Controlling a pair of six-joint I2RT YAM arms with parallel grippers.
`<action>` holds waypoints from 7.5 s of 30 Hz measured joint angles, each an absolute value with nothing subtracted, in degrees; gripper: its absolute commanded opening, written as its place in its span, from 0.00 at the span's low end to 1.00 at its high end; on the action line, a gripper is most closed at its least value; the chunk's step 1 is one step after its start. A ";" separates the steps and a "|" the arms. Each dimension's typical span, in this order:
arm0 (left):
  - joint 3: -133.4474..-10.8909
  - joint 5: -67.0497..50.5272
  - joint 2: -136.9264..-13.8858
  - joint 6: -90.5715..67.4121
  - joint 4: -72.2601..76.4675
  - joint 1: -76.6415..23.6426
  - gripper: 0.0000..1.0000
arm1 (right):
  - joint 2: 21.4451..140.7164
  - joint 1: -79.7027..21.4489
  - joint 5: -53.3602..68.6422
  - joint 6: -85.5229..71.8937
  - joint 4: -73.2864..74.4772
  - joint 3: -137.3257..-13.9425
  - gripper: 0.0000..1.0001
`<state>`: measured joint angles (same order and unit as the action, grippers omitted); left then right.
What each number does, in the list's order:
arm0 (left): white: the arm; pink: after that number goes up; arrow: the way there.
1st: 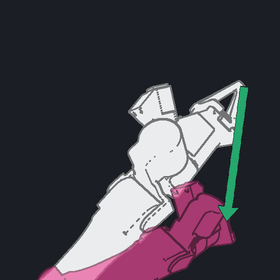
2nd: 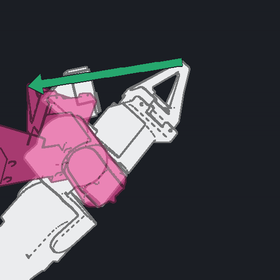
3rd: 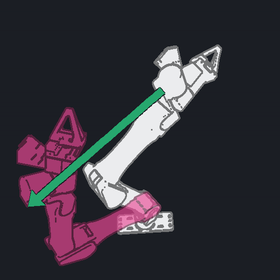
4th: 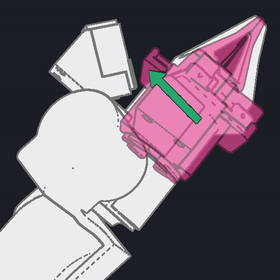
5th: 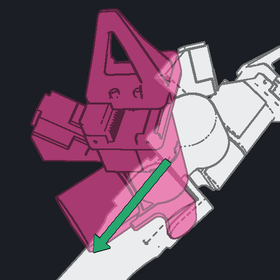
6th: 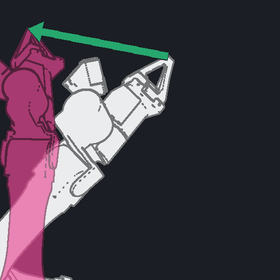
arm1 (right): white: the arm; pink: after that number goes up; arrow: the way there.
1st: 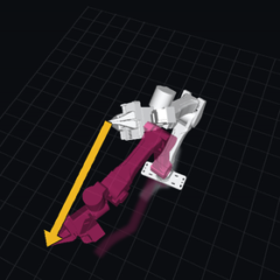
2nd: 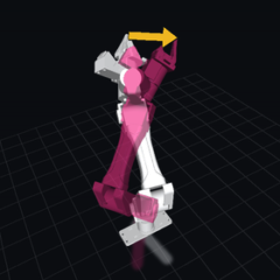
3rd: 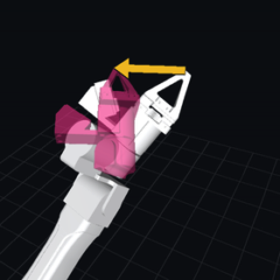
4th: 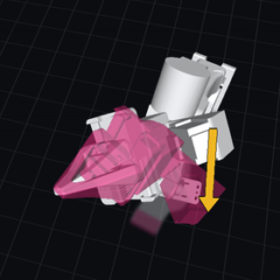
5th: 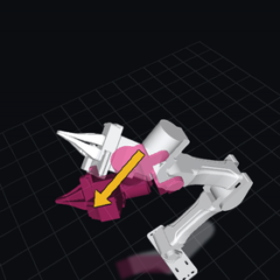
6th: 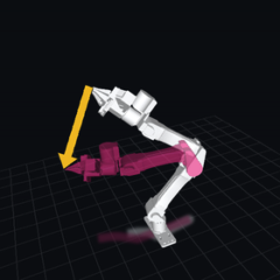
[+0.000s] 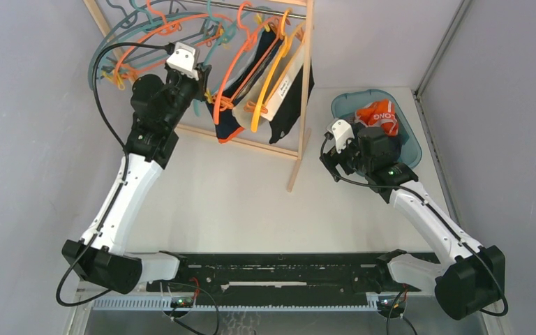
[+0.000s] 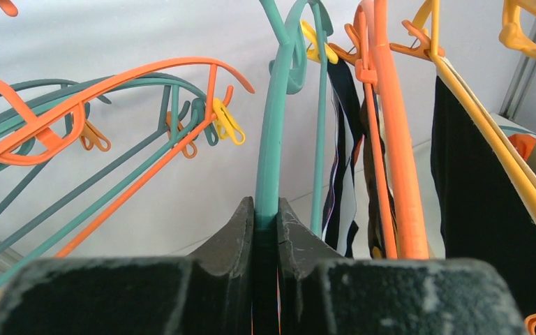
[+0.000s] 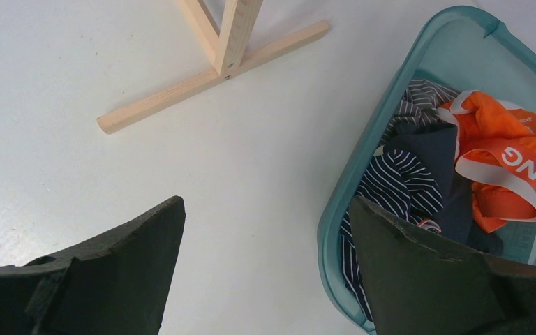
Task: Remove the underwear clipped to the hanger
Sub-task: Pick up the hanger from the clothesline, then remove the hanger from the clothesline.
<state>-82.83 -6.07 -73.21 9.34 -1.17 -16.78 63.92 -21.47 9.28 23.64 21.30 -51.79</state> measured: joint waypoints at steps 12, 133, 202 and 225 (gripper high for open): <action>-74.70 -2.66 -72.01 8.05 9.63 -16.73 0.00 | 63.92 -21.47 9.28 23.66 21.30 -51.79 0.87; -61.21 -66.76 -44.99 62.81 -37.41 -17.10 0.00 | 58.65 -6.87 70.00 1.28 31.48 -54.81 0.83; -61.21 -67.26 -45.36 68.05 -38.33 -17.12 0.00 | 65.91 -10.22 78.54 26.79 52.38 -54.81 0.10; -61.21 -64.62 -45.39 63.48 -34.92 -17.12 0.00 | 65.32 -12.14 75.85 26.13 51.07 -54.81 0.43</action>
<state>-61.21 -64.62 -45.39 63.48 -34.92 -17.12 65.32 -12.14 75.85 26.13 51.07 -54.81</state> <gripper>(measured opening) 0.145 0.349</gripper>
